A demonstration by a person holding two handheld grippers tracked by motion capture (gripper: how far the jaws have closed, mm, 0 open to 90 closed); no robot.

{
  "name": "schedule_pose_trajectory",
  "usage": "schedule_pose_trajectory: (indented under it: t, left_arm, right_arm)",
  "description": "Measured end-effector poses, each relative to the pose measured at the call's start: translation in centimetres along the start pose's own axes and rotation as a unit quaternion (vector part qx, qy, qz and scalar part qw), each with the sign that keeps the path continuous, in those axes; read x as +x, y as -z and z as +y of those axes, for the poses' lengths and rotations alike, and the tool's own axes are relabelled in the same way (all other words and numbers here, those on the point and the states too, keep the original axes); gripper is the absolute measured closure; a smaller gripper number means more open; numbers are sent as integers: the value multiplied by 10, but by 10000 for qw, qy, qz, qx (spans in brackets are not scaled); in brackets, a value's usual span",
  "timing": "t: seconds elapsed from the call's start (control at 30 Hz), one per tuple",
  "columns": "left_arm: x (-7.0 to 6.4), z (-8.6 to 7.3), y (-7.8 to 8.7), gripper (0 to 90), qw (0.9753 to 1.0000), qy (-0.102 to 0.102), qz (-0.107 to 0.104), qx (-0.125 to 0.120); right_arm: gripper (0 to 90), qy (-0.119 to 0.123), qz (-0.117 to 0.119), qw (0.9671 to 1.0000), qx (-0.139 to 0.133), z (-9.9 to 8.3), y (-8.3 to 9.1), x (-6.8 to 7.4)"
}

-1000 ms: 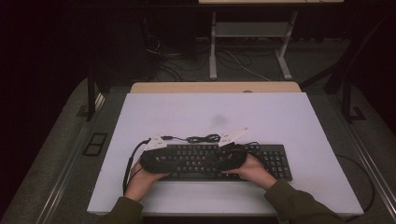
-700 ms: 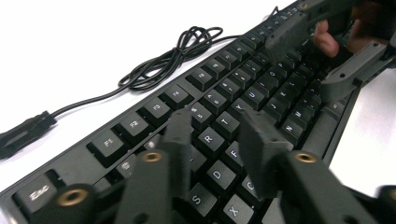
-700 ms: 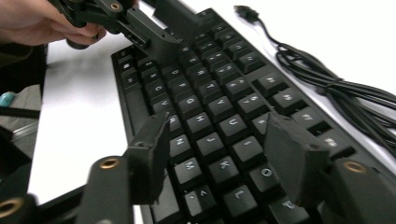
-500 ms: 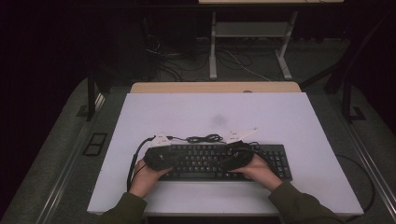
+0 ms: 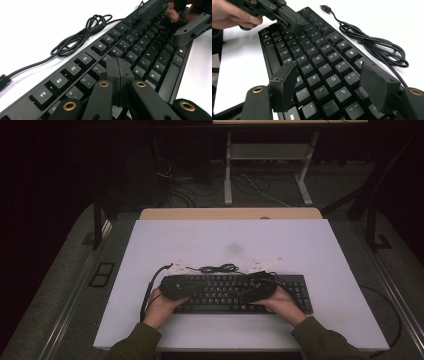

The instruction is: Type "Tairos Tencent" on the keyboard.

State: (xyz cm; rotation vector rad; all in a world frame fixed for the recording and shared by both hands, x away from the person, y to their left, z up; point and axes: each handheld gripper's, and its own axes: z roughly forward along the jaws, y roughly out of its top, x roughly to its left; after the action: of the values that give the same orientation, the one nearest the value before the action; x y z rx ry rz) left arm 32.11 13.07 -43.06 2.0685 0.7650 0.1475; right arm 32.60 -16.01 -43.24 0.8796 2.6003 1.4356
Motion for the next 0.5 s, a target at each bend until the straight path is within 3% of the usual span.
schedule_pose_trajectory:
  t: [0.5]
  left_arm:
    - [-3, 5, -17, 891, 9997, -90, -61, 197]
  right_arm:
    - [293, -58, -166, 9998, -71, -7, 11, -3]
